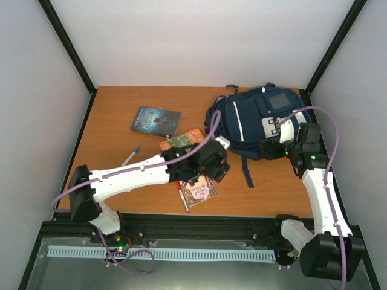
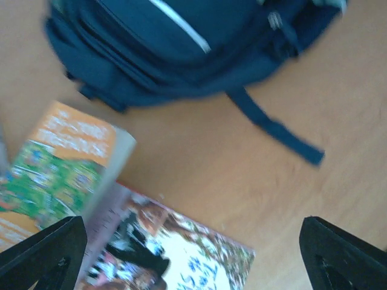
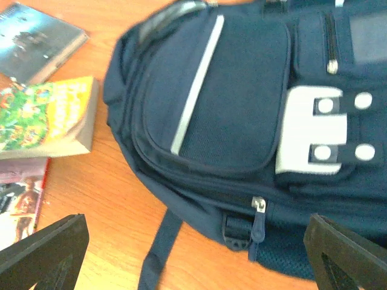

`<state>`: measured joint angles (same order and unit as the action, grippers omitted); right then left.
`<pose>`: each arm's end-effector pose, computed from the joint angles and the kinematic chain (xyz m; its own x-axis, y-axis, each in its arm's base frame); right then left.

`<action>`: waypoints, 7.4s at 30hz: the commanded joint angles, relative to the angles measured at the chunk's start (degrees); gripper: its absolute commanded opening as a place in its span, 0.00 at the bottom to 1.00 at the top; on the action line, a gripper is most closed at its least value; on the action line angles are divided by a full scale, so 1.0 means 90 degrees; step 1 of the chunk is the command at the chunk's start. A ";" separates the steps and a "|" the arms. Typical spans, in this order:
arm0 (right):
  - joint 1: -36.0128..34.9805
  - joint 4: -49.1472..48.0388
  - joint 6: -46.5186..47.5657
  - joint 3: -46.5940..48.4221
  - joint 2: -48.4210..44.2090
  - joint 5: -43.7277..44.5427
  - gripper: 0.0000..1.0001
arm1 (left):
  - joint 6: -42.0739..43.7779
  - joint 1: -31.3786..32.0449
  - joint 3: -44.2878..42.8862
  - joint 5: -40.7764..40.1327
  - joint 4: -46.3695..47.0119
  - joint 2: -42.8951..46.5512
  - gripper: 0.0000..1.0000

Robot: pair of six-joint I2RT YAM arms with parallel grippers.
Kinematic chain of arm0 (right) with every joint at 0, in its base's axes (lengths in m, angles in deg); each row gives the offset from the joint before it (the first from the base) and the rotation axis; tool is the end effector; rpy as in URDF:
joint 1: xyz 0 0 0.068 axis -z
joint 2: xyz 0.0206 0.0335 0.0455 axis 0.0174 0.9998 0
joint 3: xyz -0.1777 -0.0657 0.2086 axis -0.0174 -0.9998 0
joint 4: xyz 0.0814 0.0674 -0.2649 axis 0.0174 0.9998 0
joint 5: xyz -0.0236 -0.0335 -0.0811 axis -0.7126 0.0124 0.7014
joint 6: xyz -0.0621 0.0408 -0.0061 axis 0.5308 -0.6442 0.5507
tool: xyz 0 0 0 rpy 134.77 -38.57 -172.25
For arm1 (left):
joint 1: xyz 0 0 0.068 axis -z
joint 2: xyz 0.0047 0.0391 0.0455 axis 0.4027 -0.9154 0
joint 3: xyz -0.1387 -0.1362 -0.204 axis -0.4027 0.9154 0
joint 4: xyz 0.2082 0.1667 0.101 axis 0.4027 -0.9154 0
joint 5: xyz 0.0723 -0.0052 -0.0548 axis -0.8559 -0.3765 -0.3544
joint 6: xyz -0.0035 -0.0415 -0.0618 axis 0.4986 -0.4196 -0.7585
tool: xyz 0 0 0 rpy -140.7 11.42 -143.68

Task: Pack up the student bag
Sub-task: Move the book to the center of the board, then adjust the student bag at the center of the board, then pick up the book from the center of the board.

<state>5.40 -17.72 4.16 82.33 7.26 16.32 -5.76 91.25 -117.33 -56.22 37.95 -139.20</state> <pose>0.2472 -0.0031 0.2644 -0.6024 -0.1409 -0.7857 -0.3325 0.9391 0.0865 0.1658 -0.3433 0.2783 -0.5676 0.4924 -0.6598 0.6237 0.7804 0.0458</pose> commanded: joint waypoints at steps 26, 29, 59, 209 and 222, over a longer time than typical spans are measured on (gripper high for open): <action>-0.0630 0.0915 0.2269 0.1307 0.1633 -0.0649 0.83 | -0.0283 -0.1892 0.1647 -0.1444 0.0681 0.2175 1.00; -0.0944 0.0901 0.2256 0.1495 0.1889 -0.0285 0.73 | -0.0815 -0.2122 0.1816 -0.2236 0.0602 0.2224 1.00; -0.3532 0.1264 0.1557 0.3666 0.5416 0.2438 0.48 | 0.0065 -0.4327 0.2210 0.1501 0.1428 0.2736 0.90; 0.1616 0.1503 0.1789 0.1696 0.1778 -0.1090 0.92 | -0.1642 -0.0591 0.1788 0.1698 0.0655 0.1364 0.96; -0.1868 0.1146 0.1892 0.0410 0.1223 -0.1583 0.83 | -0.2232 -0.1498 0.3076 0.1412 0.0372 0.1873 0.97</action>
<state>-5.75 -4.47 21.34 88.23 17.97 3.75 -22.98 80.06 -92.08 -44.35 40.68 -123.55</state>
